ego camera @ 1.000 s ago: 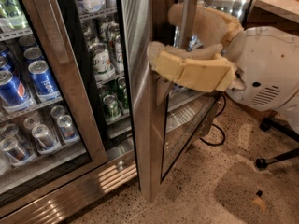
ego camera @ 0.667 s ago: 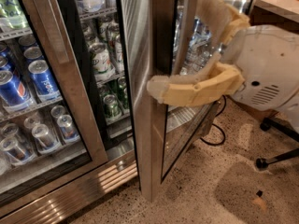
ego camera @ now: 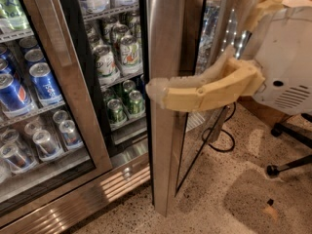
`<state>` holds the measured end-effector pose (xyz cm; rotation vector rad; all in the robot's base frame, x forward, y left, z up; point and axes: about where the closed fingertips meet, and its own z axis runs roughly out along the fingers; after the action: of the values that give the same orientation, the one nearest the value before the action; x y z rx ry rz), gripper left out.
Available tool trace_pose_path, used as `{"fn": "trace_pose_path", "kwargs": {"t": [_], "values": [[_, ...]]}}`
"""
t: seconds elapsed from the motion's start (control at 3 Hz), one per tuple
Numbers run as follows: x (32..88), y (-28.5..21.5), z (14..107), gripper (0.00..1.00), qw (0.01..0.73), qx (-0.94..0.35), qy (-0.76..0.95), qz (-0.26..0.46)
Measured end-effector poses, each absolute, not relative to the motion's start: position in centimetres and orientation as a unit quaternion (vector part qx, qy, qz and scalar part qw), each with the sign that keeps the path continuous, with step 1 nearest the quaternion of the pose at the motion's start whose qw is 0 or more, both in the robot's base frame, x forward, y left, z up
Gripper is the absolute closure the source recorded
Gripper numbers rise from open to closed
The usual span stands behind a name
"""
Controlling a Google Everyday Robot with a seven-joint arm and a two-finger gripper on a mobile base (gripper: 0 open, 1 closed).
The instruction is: Open right fridge door
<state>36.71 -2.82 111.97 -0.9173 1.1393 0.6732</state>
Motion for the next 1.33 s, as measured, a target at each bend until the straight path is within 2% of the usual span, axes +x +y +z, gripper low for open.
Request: {"fn": "trace_pose_path", "kwargs": {"t": [0.33, 0.67, 1.0, 1.33], "values": [[34.4, -2.9, 113.5, 0.0, 0.687, -0.427, 0.539, 0.234], [34.0, -2.2, 114.1, 0.0, 0.686, -0.436, 0.541, 0.217], [31.9, -3.9, 115.9, 0.0, 0.683, -0.438, 0.559, 0.174], [31.9, -3.9, 115.9, 0.0, 0.683, -0.438, 0.559, 0.174]]}}
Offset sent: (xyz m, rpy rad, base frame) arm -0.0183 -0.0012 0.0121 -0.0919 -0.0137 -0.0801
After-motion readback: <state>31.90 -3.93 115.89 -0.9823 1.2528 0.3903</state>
